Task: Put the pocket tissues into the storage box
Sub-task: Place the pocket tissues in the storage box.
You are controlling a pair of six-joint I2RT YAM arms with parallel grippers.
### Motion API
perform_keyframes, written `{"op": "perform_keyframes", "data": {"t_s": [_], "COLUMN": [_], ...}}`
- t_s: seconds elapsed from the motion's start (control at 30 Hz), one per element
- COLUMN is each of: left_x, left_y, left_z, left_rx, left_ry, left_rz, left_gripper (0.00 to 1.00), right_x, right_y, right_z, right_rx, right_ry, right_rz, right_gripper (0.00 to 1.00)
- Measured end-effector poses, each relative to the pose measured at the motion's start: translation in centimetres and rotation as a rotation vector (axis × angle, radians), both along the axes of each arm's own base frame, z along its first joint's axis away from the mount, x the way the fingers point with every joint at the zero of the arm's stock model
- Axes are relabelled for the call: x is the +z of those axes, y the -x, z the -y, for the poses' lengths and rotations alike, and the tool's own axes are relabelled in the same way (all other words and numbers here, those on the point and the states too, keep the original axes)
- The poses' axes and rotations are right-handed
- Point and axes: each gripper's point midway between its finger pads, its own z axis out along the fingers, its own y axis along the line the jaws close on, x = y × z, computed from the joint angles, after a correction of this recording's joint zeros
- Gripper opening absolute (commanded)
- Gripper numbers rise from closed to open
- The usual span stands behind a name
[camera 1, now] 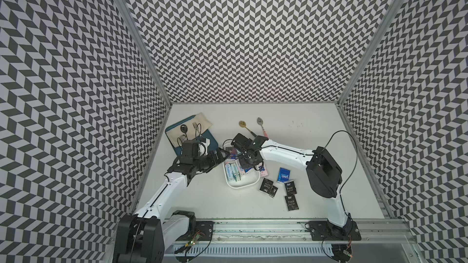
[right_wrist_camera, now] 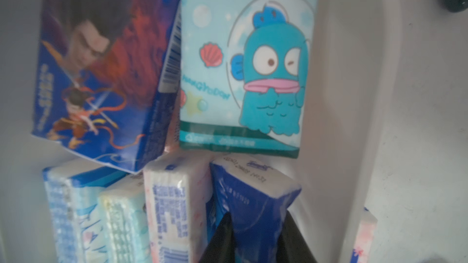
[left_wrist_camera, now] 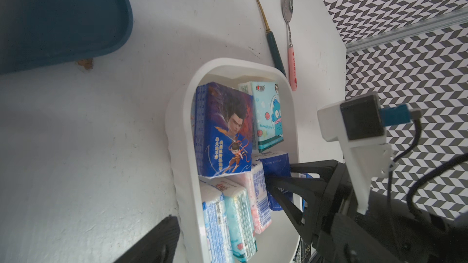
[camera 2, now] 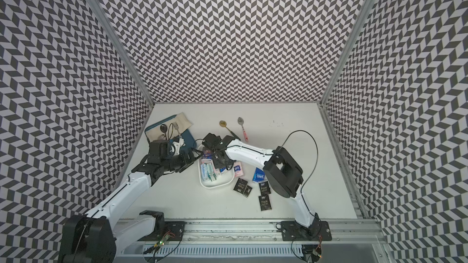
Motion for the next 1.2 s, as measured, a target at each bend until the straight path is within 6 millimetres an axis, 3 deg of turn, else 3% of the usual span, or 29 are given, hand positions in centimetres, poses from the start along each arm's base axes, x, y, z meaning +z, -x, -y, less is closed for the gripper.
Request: {"op": "perform_keyframes", "data": {"t_s": [0.17, 0.53, 0.7, 0.87, 1.0, 1.2], "left_x": [0.0, 0.3, 0.3, 0.3, 0.3, 0.3], "left_y": [0.0, 0.1, 0.1, 0.1, 0.1, 0.1], "left_z": [0.0, 0.0, 0.0, 0.0, 0.0, 0.0], "left_rx": [0.000, 0.000, 0.000, 0.000, 0.001, 0.000], "left_ry": [0.000, 0.001, 0.002, 0.001, 0.002, 0.000], "left_rz": [0.001, 0.011, 0.010, 0.010, 0.010, 0.011], "left_gripper": [1.00, 1.00, 1.00, 1.00, 1.00, 1.00], "right_x": [0.0, 0.7, 2.8, 6.5, 8.2, 6.8], "right_y": [0.2, 0.3, 0.0, -0.7, -1.5, -1.8], "right_z": [-0.4, -0.8, -0.6, -0.5, 0.4, 3.2], "right_rx": [0.005, -0.022, -0.050, -0.073, -0.096, -0.135], "right_ry": [-0.023, -0.111, -0.207, -0.365, -0.431, -0.384], "right_rz": [-0.014, -0.047, -0.051, -0.031, -0.010, -0.012], "right_gripper": [0.46, 0.49, 0.50, 0.49, 0.49, 0.49]}}
